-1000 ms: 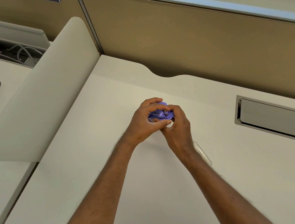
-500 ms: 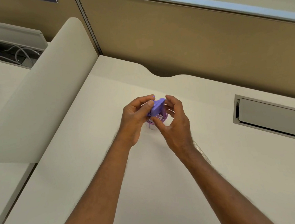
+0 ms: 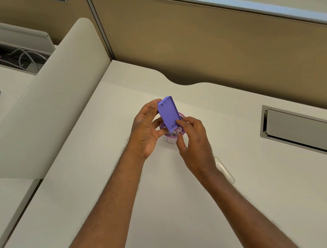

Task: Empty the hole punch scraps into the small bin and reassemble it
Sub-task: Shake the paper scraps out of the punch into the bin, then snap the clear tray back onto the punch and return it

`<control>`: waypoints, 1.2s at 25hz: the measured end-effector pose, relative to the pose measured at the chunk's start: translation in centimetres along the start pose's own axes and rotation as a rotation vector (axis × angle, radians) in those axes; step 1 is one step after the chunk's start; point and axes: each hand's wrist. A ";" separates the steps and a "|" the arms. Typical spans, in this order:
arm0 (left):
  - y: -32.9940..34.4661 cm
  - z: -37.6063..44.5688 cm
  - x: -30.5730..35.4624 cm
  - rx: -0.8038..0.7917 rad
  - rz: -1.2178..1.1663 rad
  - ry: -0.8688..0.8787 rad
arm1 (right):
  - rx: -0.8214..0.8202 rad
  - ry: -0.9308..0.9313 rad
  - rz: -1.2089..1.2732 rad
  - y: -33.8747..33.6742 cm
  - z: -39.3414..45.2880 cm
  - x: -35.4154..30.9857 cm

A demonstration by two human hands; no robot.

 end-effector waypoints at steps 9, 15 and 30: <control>-0.5 0.2 -0.5 -0.032 -0.091 -0.072 | 0.153 0.094 0.144 -2.4 -2.5 3.6; -0.1 -1.0 -1.2 -0.033 -0.115 -0.123 | -0.082 0.368 -0.326 -2.9 -9.0 9.7; 3.6 -9.9 -3.1 -0.052 -0.148 -0.340 | 0.122 0.733 0.520 -9.1 -12.0 6.5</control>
Point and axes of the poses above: each hand's wrist, its own z-axis towards the middle knuckle, its own y-axis out of the palm, x = y × z, and after that the axes turned 8 degrees about y, right-handed
